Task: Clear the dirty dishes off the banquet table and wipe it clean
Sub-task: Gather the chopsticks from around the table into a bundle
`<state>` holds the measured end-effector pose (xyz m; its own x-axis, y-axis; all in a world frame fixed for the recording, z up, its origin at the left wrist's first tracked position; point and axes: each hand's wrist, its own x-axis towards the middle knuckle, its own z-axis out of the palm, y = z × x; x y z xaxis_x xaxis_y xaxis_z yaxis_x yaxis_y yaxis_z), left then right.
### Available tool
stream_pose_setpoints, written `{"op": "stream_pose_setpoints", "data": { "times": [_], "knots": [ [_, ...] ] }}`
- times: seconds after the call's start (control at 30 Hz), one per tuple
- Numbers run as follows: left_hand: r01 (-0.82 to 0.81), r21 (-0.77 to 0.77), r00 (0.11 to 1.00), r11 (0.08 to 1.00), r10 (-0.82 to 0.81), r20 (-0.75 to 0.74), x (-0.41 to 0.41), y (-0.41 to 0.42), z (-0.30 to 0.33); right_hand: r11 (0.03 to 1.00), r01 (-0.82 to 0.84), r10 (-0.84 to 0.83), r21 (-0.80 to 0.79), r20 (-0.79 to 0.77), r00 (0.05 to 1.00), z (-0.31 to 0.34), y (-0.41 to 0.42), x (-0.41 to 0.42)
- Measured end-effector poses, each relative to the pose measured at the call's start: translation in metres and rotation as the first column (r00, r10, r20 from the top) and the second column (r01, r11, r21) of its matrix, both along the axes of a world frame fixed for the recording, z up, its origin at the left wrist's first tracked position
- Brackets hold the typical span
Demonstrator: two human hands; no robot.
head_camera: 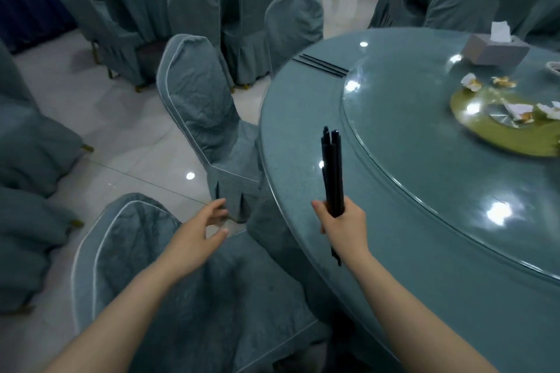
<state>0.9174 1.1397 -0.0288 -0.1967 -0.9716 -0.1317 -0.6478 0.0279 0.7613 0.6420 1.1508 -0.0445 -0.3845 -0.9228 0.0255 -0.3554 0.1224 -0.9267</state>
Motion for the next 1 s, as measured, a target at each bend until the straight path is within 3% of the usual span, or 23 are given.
{"op": "stream_pose_setpoints", "data": {
  "times": [0.23,0.4,0.6,1.0],
  "knots": [
    [-0.198,-0.136,0.971,0.971,0.176,-0.162,0.105,0.048,0.033,0.977,-0.214,0.215,-0.009,0.016,0.977,0.046,0.004,0.113],
    [-0.298,-0.197,0.945,0.934,0.259,-0.201,0.206,0.098,0.049,0.921,-0.388,0.388,-0.026,0.027,0.921,0.086,0.026,0.217],
    [-0.402,-0.189,0.903,0.896,0.353,-0.245,0.315,0.154,0.062,0.806,-0.591,0.585,0.042,0.101,0.805,0.123,0.054,0.339],
    [-0.549,-0.087,0.811,0.832,0.503,-0.3,0.442,0.164,0.057,0.62,-0.728,0.773,0.292,-0.069,0.63,0.104,0.034,0.485]
  ]
}}
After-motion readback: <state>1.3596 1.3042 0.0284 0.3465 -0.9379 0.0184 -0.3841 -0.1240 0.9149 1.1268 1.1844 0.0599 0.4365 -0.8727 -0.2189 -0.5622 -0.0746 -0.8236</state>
